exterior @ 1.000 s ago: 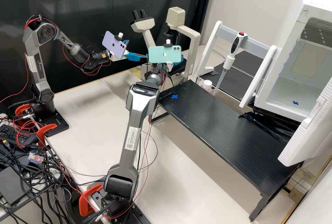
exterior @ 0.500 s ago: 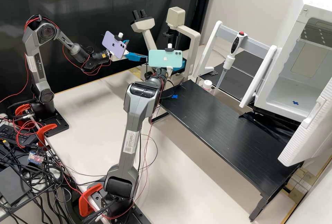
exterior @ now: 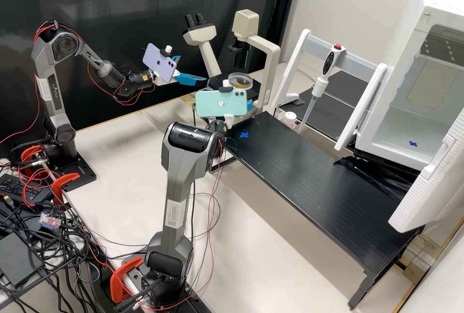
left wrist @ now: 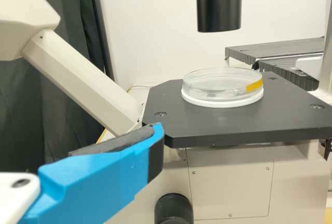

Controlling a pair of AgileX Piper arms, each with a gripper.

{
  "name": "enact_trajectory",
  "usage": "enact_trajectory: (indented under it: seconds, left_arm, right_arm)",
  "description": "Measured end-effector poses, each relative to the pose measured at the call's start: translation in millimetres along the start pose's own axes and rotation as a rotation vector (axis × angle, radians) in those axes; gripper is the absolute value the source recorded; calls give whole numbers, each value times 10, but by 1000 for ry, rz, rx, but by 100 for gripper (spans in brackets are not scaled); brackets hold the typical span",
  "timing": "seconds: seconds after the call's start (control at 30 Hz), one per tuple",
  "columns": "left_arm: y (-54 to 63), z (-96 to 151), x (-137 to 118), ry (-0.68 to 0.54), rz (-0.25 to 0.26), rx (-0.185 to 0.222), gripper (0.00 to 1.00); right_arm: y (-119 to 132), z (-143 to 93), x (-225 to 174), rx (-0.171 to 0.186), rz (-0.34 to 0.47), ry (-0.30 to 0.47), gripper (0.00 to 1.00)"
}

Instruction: Move the petri dish to the microscope

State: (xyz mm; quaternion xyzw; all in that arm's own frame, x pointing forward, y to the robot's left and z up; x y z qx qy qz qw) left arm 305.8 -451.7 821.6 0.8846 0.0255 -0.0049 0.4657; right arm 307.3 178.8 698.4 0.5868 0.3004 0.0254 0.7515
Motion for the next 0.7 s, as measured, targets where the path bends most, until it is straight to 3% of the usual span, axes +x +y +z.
enact_trajectory:
  seconds: [0.27, 0.4, 0.5, 0.57, 0.7]
  left_arm:
    - [0, 0, 0, 0, 0, 0, 100]
    - [0, 0, 0, 0, 0, 0, 100]
    - [0, 0, 0, 0, 0, 0, 100]
    - [0, 0, 0, 0, 0, 0, 100]
    - [0, 0, 0, 0, 0, 0, 100]
  right_arm:
    - [86, 220, -442, -28, 129, -24, 100]
    - [151, 390, -695, -43, 262, -104, 100]
    - [180, 512, -808, -33, 322, -173, 100]
    - [203, 599, -896, -32, 321, -181, 100]
    - [248, 770, -1043, 39, 343, -233, 100]
